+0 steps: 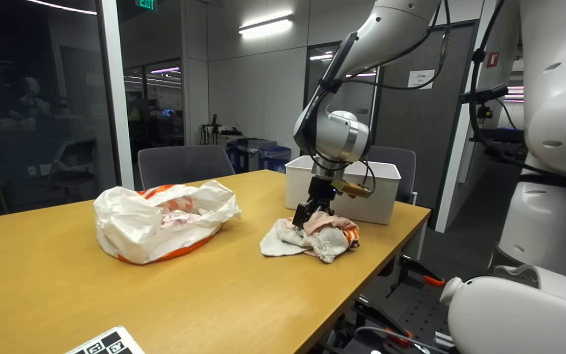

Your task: Remove the shirts in the basket and put them inside the bag

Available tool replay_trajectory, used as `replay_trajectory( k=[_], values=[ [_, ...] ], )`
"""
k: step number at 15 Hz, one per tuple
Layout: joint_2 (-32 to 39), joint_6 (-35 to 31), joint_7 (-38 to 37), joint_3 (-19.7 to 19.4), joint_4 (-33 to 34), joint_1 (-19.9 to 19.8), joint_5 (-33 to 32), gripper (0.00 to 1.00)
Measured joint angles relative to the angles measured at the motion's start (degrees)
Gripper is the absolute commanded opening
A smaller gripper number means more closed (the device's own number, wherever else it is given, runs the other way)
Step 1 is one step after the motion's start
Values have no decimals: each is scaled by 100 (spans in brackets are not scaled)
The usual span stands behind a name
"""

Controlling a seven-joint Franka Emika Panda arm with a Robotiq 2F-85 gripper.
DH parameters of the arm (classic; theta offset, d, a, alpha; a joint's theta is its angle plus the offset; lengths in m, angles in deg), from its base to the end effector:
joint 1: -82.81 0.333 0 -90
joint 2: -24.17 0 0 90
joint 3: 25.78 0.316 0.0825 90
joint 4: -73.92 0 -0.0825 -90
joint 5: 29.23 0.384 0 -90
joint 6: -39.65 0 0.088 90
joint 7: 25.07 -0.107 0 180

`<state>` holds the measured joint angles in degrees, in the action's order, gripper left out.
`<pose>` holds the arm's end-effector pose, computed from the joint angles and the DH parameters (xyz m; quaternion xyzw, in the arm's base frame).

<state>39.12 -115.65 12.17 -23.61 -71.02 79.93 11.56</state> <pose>0.4415 -0.0274 0.1680 -0.9897 0.0131 -0.0079 0.1426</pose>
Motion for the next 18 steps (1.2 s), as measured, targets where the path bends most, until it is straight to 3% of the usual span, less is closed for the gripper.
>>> replay_trajectory(
  k=[8, 14, 18],
  values=[
    [-676, -488, 257, 135, -327, 89, -2, 1],
    [-1799, -1216, 417, 678, -871, 548, -81, 2],
    [-2177, -1782, 237, 1154, -975, 804, -421, 2]
  ],
)
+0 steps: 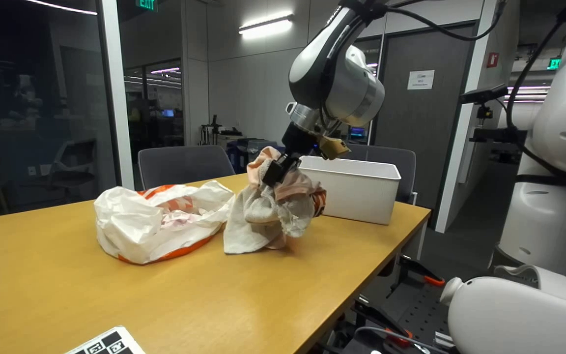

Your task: Remove the shirts in the basket and put them inside the bag

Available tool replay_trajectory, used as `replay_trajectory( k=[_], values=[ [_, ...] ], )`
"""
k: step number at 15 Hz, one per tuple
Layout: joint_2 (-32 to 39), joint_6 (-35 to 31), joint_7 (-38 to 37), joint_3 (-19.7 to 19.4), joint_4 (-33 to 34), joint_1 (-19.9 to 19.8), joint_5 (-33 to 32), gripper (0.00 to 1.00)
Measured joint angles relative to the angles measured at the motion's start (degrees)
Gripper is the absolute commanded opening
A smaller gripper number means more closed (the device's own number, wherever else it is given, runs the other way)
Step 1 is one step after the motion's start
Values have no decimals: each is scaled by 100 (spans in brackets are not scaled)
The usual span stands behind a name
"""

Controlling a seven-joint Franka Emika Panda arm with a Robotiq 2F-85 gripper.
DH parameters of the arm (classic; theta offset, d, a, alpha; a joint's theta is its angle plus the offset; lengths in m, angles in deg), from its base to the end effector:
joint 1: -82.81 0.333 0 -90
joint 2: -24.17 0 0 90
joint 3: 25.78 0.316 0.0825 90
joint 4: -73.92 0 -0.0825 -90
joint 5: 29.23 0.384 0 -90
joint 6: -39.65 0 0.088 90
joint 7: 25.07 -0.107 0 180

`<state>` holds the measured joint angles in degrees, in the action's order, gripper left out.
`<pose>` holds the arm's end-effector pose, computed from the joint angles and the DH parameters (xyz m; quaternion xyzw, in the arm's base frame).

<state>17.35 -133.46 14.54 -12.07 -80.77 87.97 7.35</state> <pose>0.4228 0.0961 0.3080 -0.9533 -0.1969 -0.2231 0.0518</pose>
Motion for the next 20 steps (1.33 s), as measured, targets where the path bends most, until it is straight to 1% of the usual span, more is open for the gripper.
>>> replay_trajectory(
  k=[2, 3, 4, 5, 6, 8, 11, 12, 15, 17, 18, 20],
  values=[
    [-91, -491, -347, 322, -105, -7, -433, 2],
    [-127, -799, -675, 396, -205, 25, -861, 2],
    [-163, -1133, -1000, 586, -333, -64, -1214, 2],
    [-174, -1395, -1113, 991, -395, -389, -1341, 2],
    [-187, -1546, -1114, 1442, -386, -795, -1340, 2],
    [-306, -1640, -1047, 2263, -334, -1574, -1150, 2],
    [-664, -1639, -946, 3467, -306, -2615, -743, 2],
    [-791, -1635, -946, 3804, -306, -2866, -647, 2],
    [-1131, -1548, -969, 4479, -304, -3228, -381, 2],
    [-1396, -1142, -1007, 4924, -314, -3515, -191, 2],
    [-1468, -1044, -1012, 5057, -329, -3599, -186, 2],
    [-1472, -1022, -963, 5146, -337, -3610, -215, 2]
  ],
)
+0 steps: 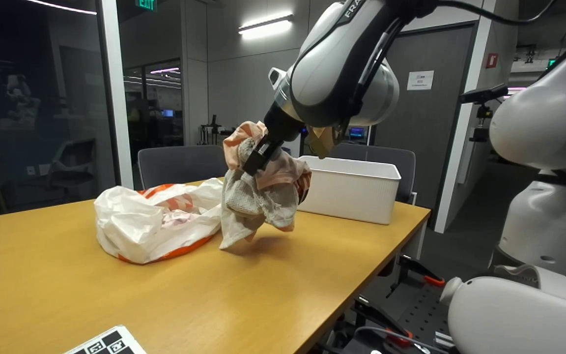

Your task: Remove the shirts in the basket and put them inside the bag

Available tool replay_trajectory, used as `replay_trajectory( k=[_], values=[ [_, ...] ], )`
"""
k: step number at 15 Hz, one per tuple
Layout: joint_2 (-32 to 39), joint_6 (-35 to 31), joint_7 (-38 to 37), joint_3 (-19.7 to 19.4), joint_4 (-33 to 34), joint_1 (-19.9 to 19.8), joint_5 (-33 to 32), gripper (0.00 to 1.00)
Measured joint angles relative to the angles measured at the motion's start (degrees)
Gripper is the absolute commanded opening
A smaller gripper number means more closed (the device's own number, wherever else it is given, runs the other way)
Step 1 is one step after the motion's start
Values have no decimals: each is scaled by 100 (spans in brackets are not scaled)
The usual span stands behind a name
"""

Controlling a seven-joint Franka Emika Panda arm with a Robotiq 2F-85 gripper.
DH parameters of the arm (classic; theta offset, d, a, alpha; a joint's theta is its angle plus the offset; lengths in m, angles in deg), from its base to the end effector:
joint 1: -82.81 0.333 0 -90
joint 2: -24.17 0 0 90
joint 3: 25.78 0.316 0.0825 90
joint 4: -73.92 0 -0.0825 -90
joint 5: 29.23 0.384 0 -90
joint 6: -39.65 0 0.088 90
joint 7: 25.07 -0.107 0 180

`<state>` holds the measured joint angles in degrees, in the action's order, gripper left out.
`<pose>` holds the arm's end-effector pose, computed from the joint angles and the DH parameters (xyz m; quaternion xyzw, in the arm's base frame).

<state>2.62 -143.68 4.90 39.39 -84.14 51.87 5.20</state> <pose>0.3812 0.1819 0.3449 0.9003 0.2723 0.3310 0.0760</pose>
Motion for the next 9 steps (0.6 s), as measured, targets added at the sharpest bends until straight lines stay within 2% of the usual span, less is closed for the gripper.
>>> replay_trajectory(
  k=[5, 9],
  values=[
    [-57, -77, 164, 2, 93, 102, -113, 2],
    [-187, -47, 251, -19, 409, 91, -267, 2]
  ],
)
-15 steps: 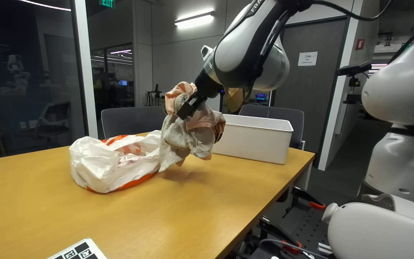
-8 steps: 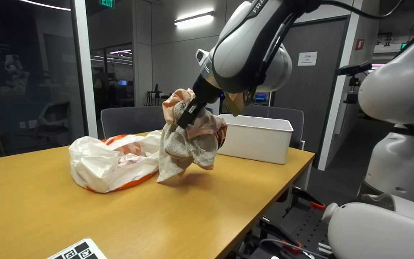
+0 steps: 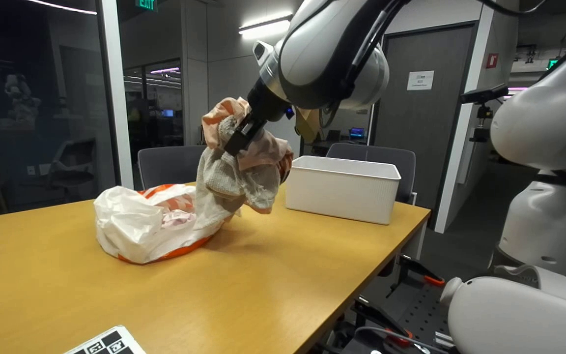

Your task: Remove the shirts in the basket and put them inside the bag

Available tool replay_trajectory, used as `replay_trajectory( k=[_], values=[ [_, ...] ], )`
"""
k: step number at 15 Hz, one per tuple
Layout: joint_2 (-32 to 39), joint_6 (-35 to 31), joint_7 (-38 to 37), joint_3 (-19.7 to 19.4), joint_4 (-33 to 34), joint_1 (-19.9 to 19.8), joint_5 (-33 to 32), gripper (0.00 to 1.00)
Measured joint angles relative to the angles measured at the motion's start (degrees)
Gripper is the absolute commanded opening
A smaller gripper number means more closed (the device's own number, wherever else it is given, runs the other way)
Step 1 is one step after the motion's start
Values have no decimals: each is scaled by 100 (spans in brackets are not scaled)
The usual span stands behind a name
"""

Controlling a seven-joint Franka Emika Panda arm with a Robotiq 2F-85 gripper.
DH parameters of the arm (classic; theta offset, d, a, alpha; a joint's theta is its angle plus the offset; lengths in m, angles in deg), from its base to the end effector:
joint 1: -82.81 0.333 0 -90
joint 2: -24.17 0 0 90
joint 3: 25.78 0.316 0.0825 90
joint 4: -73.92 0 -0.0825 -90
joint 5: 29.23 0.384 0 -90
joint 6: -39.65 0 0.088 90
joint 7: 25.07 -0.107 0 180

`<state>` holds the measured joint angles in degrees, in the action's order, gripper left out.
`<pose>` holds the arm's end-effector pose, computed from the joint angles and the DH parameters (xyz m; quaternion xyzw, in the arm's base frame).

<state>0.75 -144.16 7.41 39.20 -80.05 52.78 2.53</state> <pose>0.3909 0.2122 0.3811 0.8655 0.3217 0.3736 0.0882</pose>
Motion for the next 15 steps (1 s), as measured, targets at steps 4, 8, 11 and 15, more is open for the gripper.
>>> replay_trajectory(
  k=[4, 8, 11, 15],
  values=[
    [-125, 266, -3, 232, 586, -246, -257, 2],
    [-96, 733, -48, 1049, 1364, -1190, -726, 2],
    [5, 968, -58, 1982, 1911, -2379, -1156, 2],
    [189, 1353, -36, 3328, 2548, -4093, -1362, 2]
  ],
)
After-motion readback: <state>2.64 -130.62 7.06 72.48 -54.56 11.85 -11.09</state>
